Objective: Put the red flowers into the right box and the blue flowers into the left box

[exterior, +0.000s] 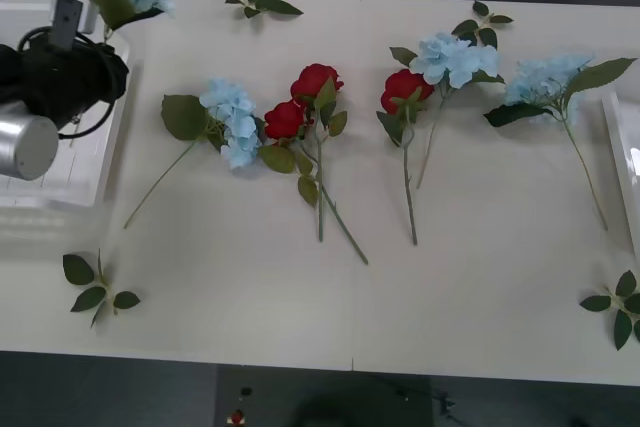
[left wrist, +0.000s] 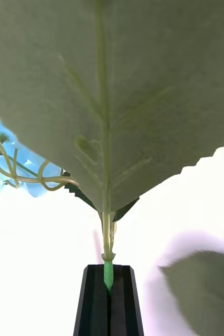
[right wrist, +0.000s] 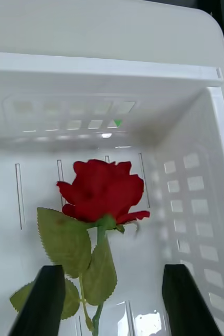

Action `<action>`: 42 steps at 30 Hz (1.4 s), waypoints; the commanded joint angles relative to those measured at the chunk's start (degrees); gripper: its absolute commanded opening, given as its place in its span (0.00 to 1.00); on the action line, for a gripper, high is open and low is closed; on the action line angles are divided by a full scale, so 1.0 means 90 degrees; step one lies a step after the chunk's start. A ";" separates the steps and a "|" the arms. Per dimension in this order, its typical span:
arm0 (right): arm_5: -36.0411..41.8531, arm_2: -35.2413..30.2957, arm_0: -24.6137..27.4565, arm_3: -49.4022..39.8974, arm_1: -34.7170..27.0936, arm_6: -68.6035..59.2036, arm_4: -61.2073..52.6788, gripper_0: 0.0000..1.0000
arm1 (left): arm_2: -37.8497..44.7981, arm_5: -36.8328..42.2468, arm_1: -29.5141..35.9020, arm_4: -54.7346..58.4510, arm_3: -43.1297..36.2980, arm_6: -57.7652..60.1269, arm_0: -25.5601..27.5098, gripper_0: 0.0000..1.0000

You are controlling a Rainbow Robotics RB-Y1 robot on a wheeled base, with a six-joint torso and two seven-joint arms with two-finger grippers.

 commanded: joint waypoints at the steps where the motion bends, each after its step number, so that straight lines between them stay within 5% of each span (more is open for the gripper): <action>1: -0.0091 -0.0029 -0.0124 0.0051 -0.0191 0.0152 -0.0105 1.00 | 0.0599 -0.0052 0.0641 0.0340 -0.0301 -0.0238 0.0447 0.00; 12: -0.0071 -0.0068 -0.0085 -0.0643 -0.0201 0.0279 -0.1657 1.00 | 0.1829 -0.0052 0.0904 0.0575 0.0090 -0.0296 0.1394 0.01; 16: -0.0071 -0.0058 -0.0056 -0.1063 -0.0162 0.0367 -0.2009 1.00 | 0.1849 -0.0052 0.0904 0.0575 0.0207 -0.0287 0.1394 0.65; 24: -0.0071 -0.0058 -0.0056 -0.1815 0.0258 0.0630 -0.1931 1.00 | 0.1604 -0.0022 0.0904 0.0702 -0.0047 -0.0345 0.1394 0.96; 33: -0.0198 -0.0058 -0.0095 -0.1873 0.1098 0.0816 -0.1648 1.00 | 0.0599 0.1120 0.0885 0.1503 -0.1160 -0.0843 0.1111 0.98; 42: -0.0335 -0.0058 -0.0339 -0.0858 0.1684 0.0933 -0.1316 1.00 | -0.1306 0.1140 0.0465 0.0917 -0.0330 -0.0912 0.0193 1.00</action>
